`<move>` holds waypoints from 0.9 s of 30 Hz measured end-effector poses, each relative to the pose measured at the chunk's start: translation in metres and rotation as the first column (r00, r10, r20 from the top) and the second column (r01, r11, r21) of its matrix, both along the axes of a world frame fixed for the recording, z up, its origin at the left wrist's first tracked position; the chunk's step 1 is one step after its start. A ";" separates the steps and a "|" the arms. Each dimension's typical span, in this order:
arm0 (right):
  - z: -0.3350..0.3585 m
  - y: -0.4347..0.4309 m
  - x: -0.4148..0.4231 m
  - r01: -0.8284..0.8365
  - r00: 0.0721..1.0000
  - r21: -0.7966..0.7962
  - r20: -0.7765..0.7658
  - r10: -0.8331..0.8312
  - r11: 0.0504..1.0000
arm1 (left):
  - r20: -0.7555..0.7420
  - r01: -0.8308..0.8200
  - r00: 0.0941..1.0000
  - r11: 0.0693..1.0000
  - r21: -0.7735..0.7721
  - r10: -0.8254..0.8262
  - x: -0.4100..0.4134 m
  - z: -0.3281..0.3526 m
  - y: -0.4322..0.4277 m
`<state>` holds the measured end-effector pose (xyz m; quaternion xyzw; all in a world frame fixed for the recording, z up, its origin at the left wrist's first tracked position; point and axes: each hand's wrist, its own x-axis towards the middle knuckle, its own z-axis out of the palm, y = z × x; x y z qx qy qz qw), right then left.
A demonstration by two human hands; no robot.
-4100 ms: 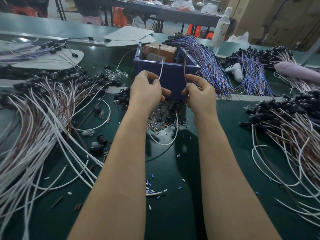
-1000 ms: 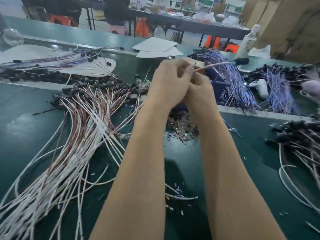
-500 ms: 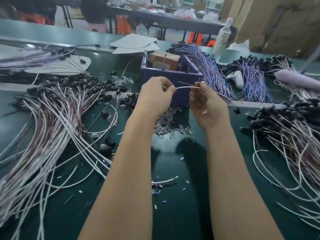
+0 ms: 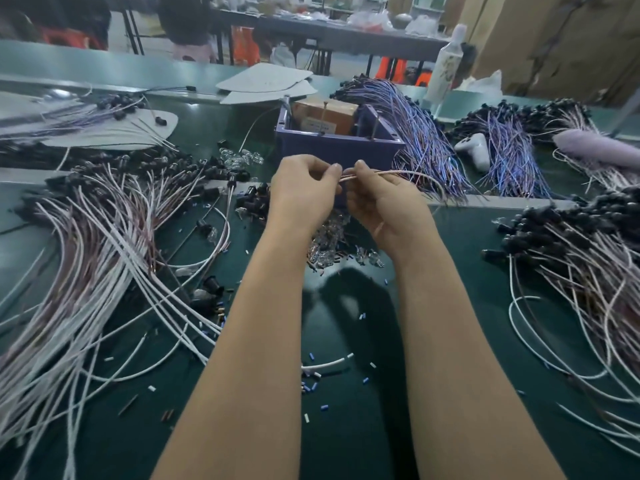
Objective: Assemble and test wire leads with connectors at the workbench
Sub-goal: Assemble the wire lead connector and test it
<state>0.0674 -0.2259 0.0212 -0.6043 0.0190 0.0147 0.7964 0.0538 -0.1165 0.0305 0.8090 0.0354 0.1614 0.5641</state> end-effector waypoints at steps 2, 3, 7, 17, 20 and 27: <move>0.003 -0.004 -0.003 0.015 1.000 -0.285 0.007 -0.013 0.958 | 0.006 0.001 1.000 1.000 0.024 -0.001 0.000 0.000 0.001; 0.005 -0.007 -0.005 0.028 0.999 -0.431 0.028 -0.017 0.902 | 0.003 -0.005 1.000 0.999 0.033 0.005 -0.001 0.001 0.001; 0.019 -0.015 -0.007 0.413 0.893 -0.643 0.427 -0.146 0.645 | -0.056 0.025 0.998 0.996 0.084 -0.020 -0.002 0.002 0.004; 0.012 -0.014 -0.009 0.031 0.954 -0.895 0.159 0.253 0.445 | -0.008 -0.008 1.000 0.984 0.178 0.009 -0.005 0.006 0.009; 0.011 -0.014 -0.005 0.118 0.950 -0.802 0.263 0.169 0.585 | 0.095 -0.193 0.981 0.933 0.303 0.172 -0.005 0.010 0.011; 0.013 -0.016 -0.007 0.091 0.956 -0.658 0.269 0.120 0.748 | -0.193 -0.121 0.977 0.981 -0.149 0.091 -0.007 0.019 0.017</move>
